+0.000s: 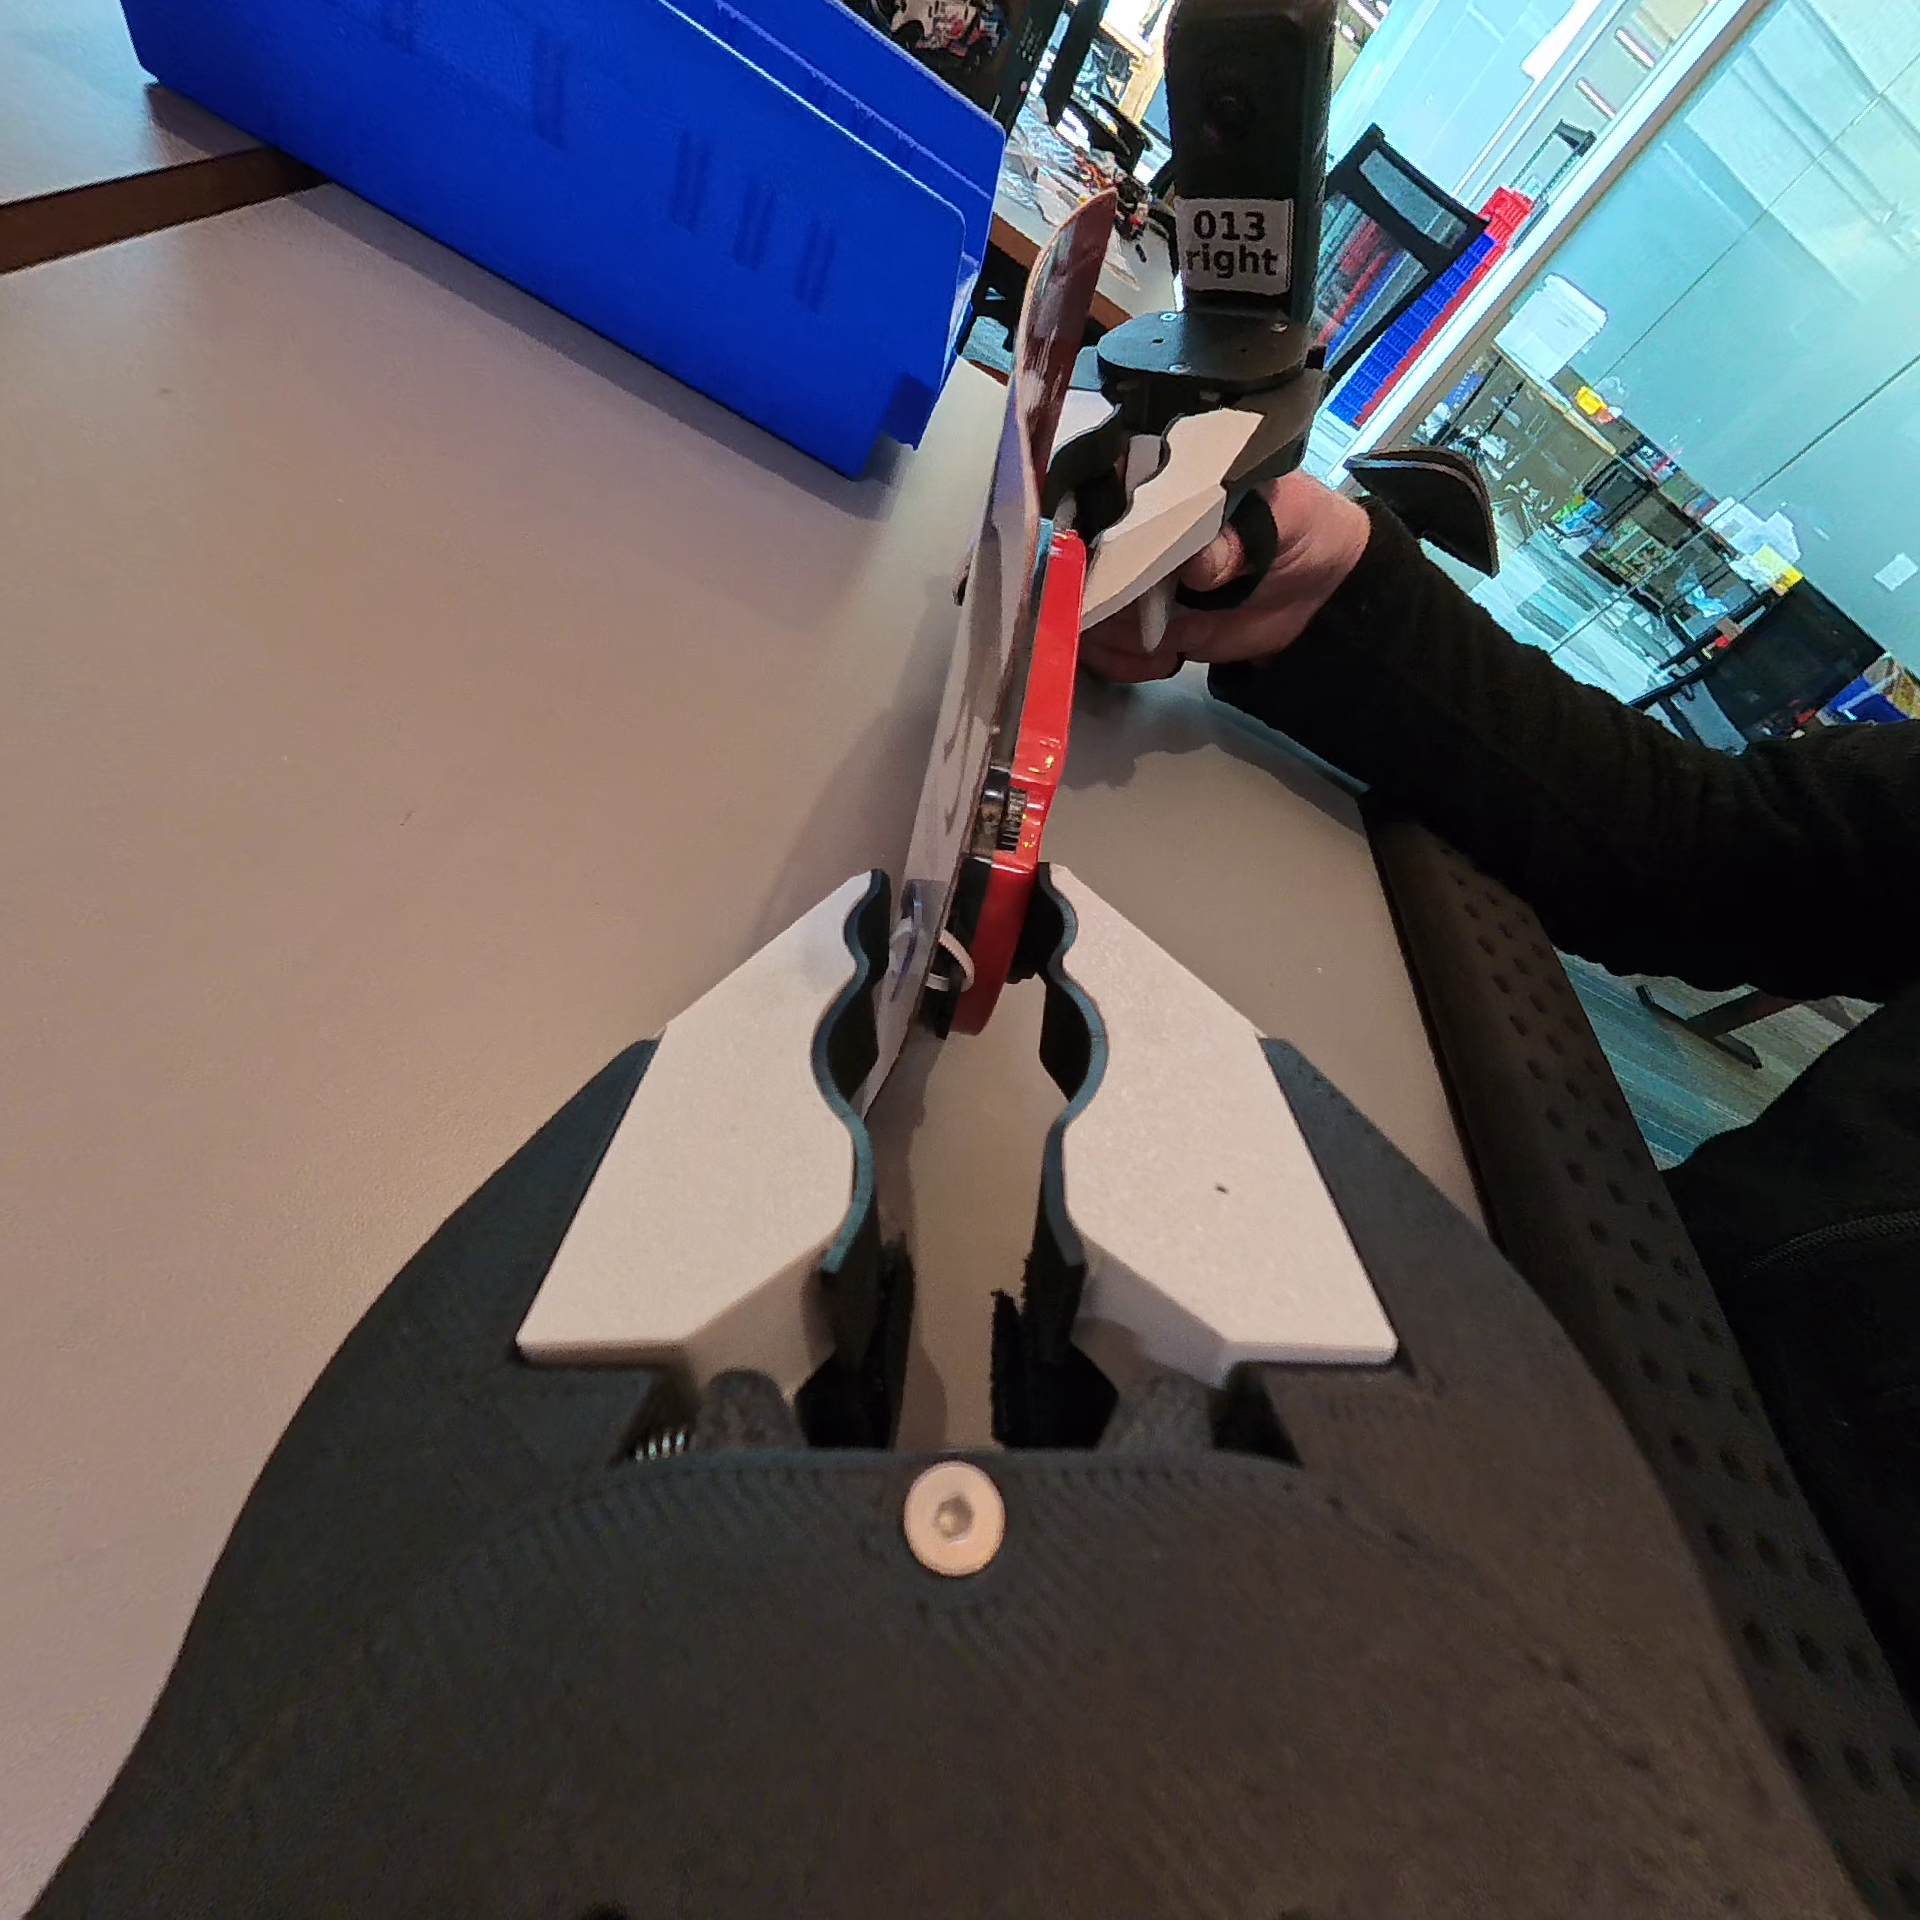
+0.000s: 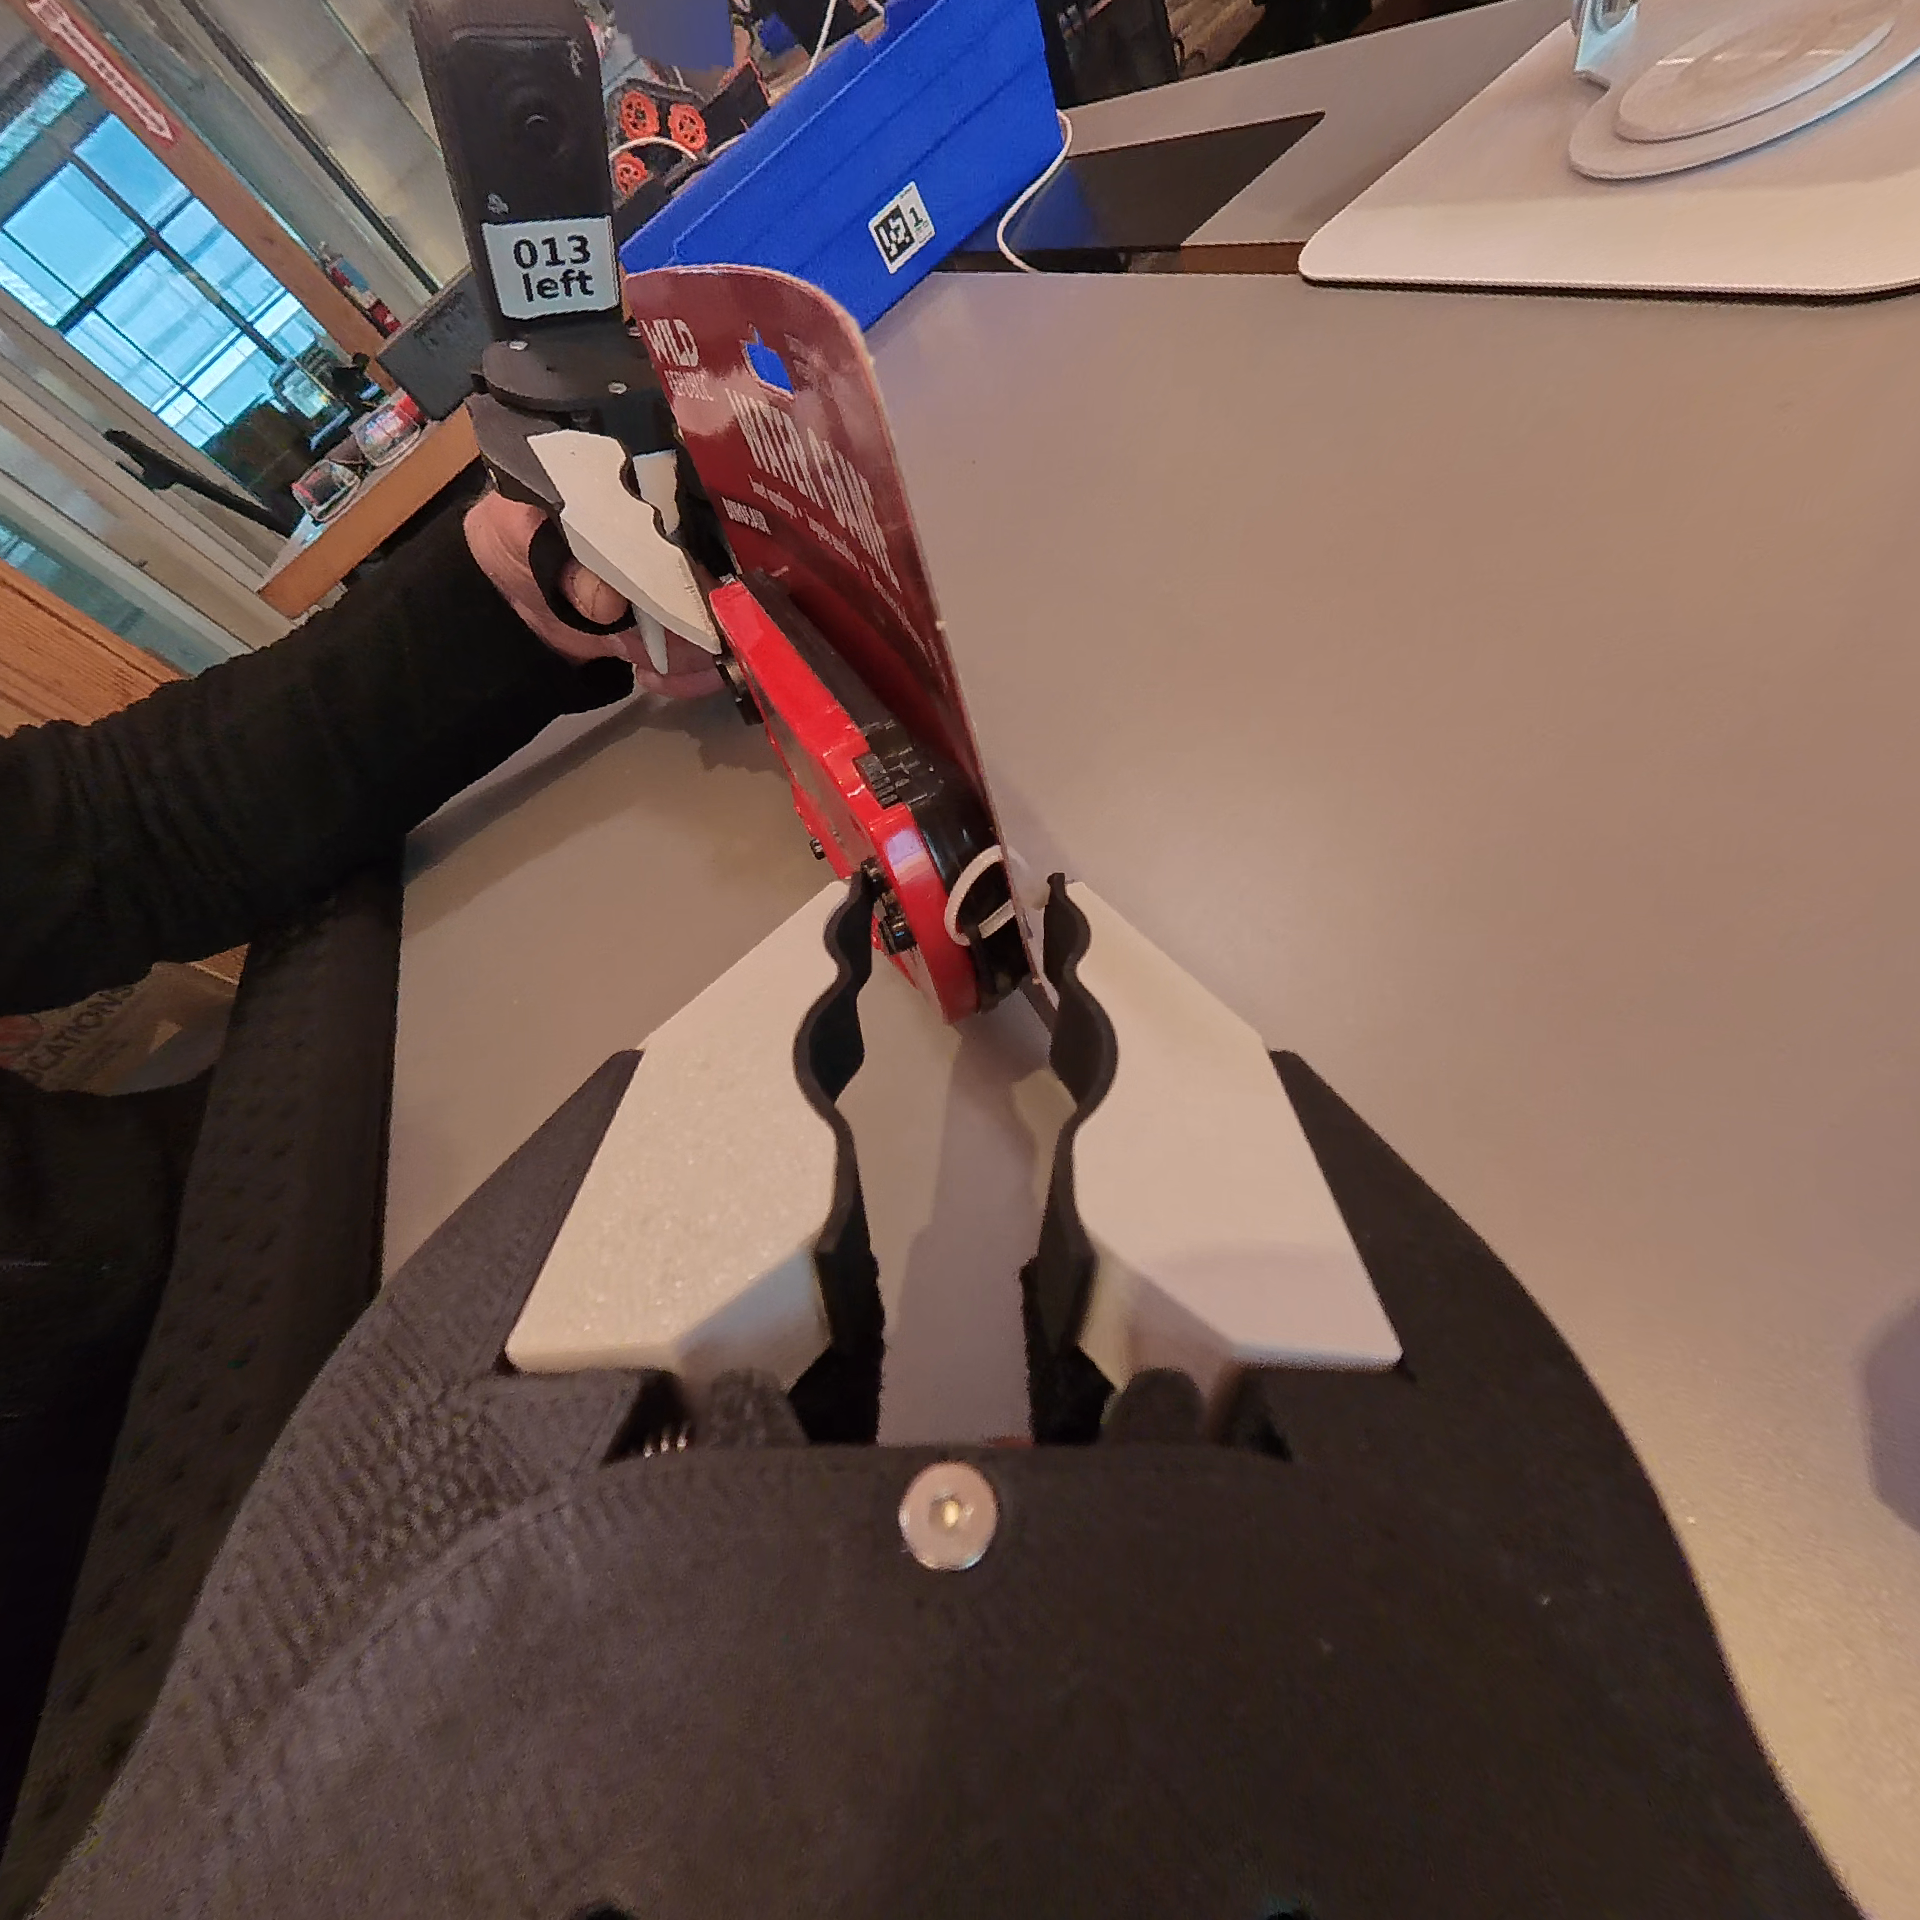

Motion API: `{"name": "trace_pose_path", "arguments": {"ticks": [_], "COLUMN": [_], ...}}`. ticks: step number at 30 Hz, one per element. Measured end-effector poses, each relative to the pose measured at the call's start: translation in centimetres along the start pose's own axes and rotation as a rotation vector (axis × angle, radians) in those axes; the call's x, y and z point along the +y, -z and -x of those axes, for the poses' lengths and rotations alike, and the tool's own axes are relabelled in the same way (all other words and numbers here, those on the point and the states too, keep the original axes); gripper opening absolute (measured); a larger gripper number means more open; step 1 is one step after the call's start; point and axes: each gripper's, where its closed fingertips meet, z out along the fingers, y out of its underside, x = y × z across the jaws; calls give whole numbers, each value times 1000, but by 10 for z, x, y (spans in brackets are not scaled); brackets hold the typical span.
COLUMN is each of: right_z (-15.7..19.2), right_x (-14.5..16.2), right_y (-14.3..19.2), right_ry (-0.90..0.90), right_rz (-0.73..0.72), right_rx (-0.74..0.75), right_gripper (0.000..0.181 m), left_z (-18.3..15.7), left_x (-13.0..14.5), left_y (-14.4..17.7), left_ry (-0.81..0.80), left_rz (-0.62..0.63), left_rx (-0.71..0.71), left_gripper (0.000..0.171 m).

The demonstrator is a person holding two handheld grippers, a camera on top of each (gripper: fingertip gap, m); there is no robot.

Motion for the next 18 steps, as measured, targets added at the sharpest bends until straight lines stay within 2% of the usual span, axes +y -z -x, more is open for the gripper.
{"name": "trace_pose_path", "arguments": {"ticks": [18], "right_z": [-1], "right_x": [-1], "right_y": [0], "right_ry": [3], "right_rz": [-11], "right_rx": [5], "right_gripper": [36], "left_z": [-1], "left_x": [-1], "left_y": [-1], "left_ry": [-1], "left_rz": [2], "left_rx": [2], "left_gripper": [25]}}
